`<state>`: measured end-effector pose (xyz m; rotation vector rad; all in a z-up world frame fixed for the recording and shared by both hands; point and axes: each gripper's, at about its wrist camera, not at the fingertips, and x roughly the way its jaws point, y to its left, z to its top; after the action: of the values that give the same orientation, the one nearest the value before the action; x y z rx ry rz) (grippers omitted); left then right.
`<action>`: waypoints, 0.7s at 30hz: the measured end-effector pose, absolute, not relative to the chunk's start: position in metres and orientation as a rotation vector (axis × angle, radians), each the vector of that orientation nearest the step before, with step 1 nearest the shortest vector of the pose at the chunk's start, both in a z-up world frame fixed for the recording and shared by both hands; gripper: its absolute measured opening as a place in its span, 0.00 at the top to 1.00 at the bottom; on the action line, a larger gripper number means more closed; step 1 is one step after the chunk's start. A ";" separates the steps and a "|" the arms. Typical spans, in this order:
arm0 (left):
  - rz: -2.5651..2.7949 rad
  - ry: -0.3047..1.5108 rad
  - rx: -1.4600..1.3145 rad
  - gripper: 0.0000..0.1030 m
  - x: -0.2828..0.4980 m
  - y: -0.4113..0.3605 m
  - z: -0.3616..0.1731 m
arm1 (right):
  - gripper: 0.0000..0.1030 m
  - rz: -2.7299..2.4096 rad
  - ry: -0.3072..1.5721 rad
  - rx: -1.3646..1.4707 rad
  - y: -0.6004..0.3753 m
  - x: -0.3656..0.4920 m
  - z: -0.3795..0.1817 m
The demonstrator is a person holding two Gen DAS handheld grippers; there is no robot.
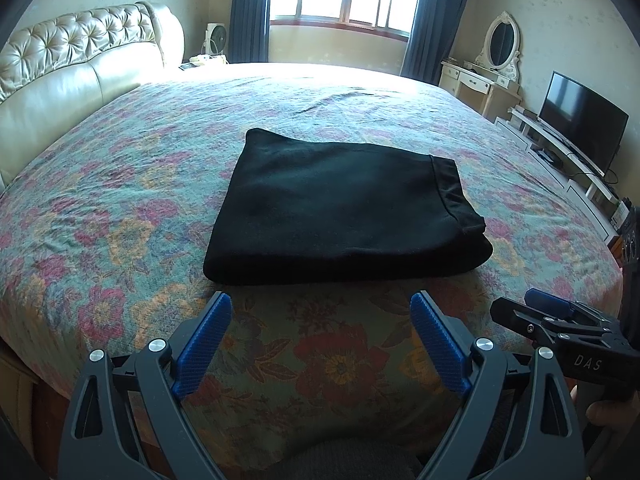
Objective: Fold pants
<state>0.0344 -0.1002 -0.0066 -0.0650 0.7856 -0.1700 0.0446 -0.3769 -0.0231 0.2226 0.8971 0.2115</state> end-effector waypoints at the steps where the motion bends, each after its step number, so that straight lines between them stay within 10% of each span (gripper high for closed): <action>1: -0.171 0.787 -0.065 0.13 0.035 -0.100 -0.007 | 0.10 0.212 0.897 0.223 -0.377 0.045 -0.023; 21: -0.179 0.788 -0.059 0.13 0.035 -0.102 -0.006 | 0.10 0.212 0.901 0.225 -0.376 0.043 -0.027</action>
<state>0.0345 -0.1016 -0.0064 -0.0593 0.7880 -0.1794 0.0429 -0.3762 -0.0266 0.2255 0.9005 0.2118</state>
